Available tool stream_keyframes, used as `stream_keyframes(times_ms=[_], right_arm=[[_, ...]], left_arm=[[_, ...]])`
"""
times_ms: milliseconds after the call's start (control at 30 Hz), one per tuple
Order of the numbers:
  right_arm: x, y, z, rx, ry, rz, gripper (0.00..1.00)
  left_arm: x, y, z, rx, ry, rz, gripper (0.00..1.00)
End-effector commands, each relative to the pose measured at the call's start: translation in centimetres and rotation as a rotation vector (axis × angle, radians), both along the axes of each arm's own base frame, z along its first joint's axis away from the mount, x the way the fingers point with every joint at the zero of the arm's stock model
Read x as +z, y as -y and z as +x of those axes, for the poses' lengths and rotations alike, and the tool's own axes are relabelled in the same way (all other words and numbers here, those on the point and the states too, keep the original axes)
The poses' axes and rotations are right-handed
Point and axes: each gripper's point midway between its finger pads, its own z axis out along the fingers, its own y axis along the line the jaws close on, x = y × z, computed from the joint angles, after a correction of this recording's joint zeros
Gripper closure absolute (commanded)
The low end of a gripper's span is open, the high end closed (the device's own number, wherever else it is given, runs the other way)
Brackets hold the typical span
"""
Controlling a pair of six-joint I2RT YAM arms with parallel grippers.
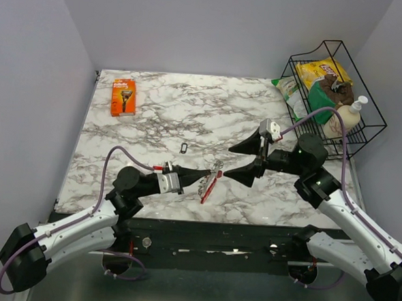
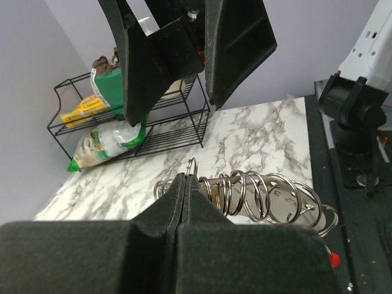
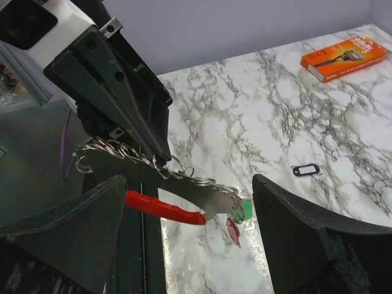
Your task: Put the keys on the keyring
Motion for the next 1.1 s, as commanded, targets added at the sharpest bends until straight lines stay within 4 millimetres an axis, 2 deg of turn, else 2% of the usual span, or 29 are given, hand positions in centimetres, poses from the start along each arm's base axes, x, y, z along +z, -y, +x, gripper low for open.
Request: stream_keyframes(times_ms=[0, 133, 367, 633, 933, 1033, 1067], right_arm=[[2.3, -0.7, -1.0, 0.076, 0.051, 0.057, 0.10], [2.5, -1.3, -1.0, 0.106, 0.057, 0.065, 0.12], [2.8, -2.0, -2.1, 0.170, 0.060, 0.069, 0.32], [2.7, -2.5, -2.9, 0.204, 0.054, 0.065, 0.44], [2.6, -3.2, -2.8, 0.214, 0.024, 0.069, 0.71], [2.5, -3.2, -3.0, 0.221, 0.023, 0.062, 0.84], [2.4, -3.1, -2.9, 0.219, 0.027, 0.061, 0.92]], left_arm=[[4.3, 0.1, -0.4, -0.034, -0.039, -0.136, 1.00], [4.6, 0.2, -0.1, -0.032, -0.095, -0.164, 1.00], [5.8, -0.2, -0.5, -0.057, -0.110, -0.228, 1.00], [6.0, -0.2, -0.6, -0.065, -0.117, -0.247, 1.00], [5.8, -0.1, -0.8, -0.080, -0.111, -0.241, 1.00], [5.9, -0.3, -0.9, -0.080, -0.104, -0.249, 1.00], [5.9, -0.3, -0.9, -0.076, -0.103, -0.253, 1.00]])
